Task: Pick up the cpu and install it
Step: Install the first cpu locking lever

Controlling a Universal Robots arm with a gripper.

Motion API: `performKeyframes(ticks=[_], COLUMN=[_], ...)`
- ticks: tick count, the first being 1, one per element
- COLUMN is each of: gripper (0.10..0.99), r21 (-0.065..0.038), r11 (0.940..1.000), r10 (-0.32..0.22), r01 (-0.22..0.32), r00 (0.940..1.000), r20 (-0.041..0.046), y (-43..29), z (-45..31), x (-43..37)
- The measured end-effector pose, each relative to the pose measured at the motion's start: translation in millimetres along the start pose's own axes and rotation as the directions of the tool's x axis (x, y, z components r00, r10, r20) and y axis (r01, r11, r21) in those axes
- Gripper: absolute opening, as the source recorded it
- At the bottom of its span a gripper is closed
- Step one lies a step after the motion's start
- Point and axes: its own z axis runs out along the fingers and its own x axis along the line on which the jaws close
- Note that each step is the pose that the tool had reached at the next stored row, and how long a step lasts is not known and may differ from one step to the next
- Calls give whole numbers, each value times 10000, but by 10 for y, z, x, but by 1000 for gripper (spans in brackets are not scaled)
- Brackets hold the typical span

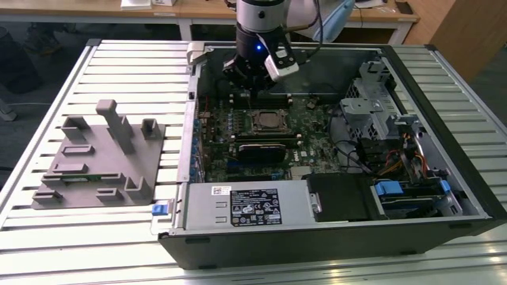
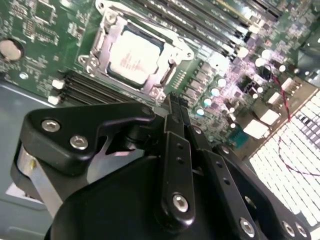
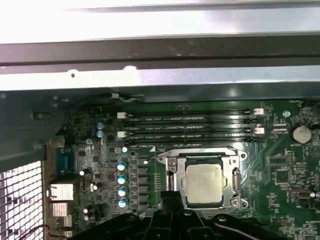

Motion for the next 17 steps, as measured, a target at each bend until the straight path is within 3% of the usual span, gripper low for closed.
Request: performKeyframes(ticks=[8,17], gripper=[106,106], r21=[-4,-4], r11=[10000,10000], r10=[-1,-1], r01=[1,1], r00=[10000,10000], r20=[80,80], y=[-6,84], z=[4,14], x=[180,237])
